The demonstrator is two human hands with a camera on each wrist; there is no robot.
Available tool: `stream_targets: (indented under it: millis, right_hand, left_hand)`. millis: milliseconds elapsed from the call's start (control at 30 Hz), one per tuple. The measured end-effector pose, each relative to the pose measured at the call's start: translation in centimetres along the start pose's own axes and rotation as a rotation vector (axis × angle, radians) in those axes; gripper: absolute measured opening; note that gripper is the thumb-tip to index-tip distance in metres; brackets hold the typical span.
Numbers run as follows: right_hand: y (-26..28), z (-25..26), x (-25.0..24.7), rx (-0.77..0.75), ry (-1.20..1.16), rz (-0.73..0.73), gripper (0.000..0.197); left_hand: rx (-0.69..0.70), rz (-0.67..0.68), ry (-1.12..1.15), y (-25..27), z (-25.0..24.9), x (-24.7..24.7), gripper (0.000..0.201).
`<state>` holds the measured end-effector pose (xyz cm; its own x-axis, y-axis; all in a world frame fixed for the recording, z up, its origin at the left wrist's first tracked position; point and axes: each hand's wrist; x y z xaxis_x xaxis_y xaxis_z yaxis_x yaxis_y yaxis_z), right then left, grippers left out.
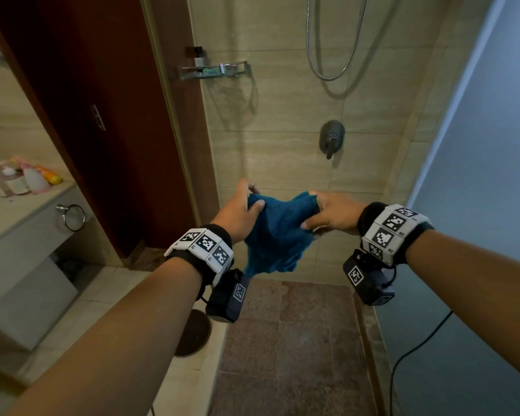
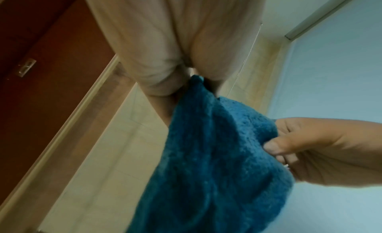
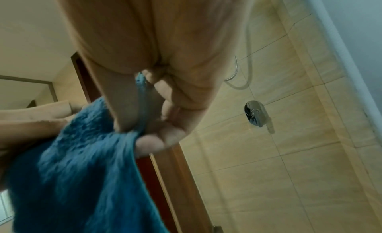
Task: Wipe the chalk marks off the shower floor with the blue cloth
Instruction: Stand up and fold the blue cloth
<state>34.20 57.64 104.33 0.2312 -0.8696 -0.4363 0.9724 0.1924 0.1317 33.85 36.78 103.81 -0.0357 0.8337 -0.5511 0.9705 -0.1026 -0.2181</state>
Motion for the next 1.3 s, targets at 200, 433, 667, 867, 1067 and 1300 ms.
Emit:
stream_targets:
  millis: [200,433,667,867,1067,1300]
  right_hand:
    - [0.0,1.0,0.7,-0.007,0.078,-0.209,0.017]
    - [-1.1,1.1,0.4,0.037,0.154,-0.349,0.028]
    - [-0.1,1.0,-0.5,0.053,-0.23,-0.133,0.054]
    - [-0.2,1.5,0.1,-0.032,-0.023,-0.243,0.023]
    - [-0.4,1.8,0.0,-0.016,-0.074,-0.189,0.033]
    - [-0.7,2.1,-0.3,-0.11,0.46,-0.258,0.03]
  left_hand:
    - [-0.22,0.234,0.324,0.8,0.4,0.0,0.086]
    - [-0.201,0.187,0.136,0.5,0.8,1.0,0.08]
    - [-0.215,-0.06,0.198,-0.7,0.6,0.2,0.028]
    - [-0.11,0.164,0.071,-0.4,0.1,0.1,0.047]
    - [-0.053,0.069,-0.088,-0.5,0.4,0.2,0.028]
    - [0.012,0.021,-0.218,-0.9,0.5,-0.7,0.033]
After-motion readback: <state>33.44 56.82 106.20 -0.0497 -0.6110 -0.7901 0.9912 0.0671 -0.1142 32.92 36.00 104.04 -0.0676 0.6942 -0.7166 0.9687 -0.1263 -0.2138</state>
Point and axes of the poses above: each hand's wrist, its own y-axis away from the middle knuckle, its own x-axis out of the palm, z = x × y, and after that the axes turned 11 degrees about -z, right-handed
